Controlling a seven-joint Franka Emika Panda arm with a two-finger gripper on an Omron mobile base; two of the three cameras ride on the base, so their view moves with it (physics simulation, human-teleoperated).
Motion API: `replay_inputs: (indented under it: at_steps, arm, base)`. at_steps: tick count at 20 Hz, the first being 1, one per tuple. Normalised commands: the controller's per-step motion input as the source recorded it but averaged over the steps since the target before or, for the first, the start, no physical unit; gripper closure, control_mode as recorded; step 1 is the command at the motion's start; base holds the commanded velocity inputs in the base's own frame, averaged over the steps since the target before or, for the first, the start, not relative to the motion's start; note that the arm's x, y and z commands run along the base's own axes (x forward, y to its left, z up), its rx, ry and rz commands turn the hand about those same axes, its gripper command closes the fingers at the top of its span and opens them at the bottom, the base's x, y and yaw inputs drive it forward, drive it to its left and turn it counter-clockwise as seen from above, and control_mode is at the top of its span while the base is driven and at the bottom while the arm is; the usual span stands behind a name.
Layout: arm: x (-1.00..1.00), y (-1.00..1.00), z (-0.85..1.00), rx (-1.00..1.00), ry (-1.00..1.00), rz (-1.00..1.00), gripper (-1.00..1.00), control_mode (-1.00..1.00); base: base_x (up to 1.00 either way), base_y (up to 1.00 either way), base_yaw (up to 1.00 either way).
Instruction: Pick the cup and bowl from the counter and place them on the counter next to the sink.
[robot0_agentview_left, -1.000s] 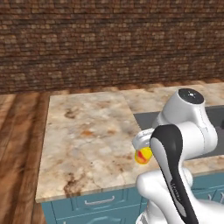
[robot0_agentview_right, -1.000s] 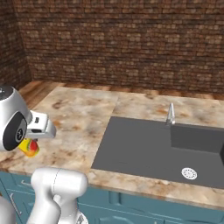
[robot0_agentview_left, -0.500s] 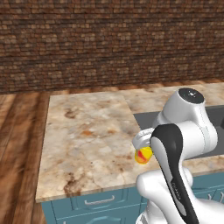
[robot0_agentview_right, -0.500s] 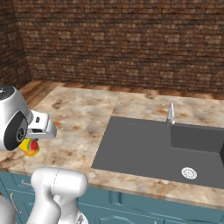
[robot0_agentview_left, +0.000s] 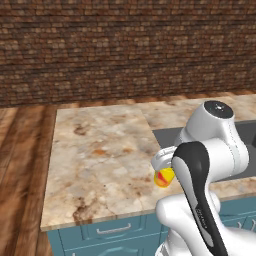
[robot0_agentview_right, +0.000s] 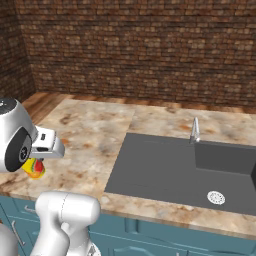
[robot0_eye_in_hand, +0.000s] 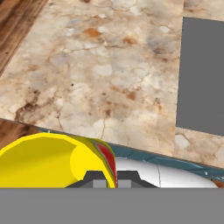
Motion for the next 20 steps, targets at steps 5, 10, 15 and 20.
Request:
replay_inputs:
  at_steps: [5,10,15,20]
  arm:
    - [0.25,0.00,0.00,0.00,0.00,0.00,1.00,-1.00]
    - [0.60,-0.01,0.00,0.00,0.01,0.00,1.00,-1.00]
    - [0.64,-0.18,-0.04,-0.01,0.06,-0.01,1.00,-1.00]
    - [0.33,-0.17,-0.13,-0.01,0.02,-0.04,1.00,-1.00]
  base:
    - [0.00,0.00,0.00]
    - [0.00,0.00,0.00]
    - [0.00,0.00,0.00]
    - [0.00,0.00,0.00]
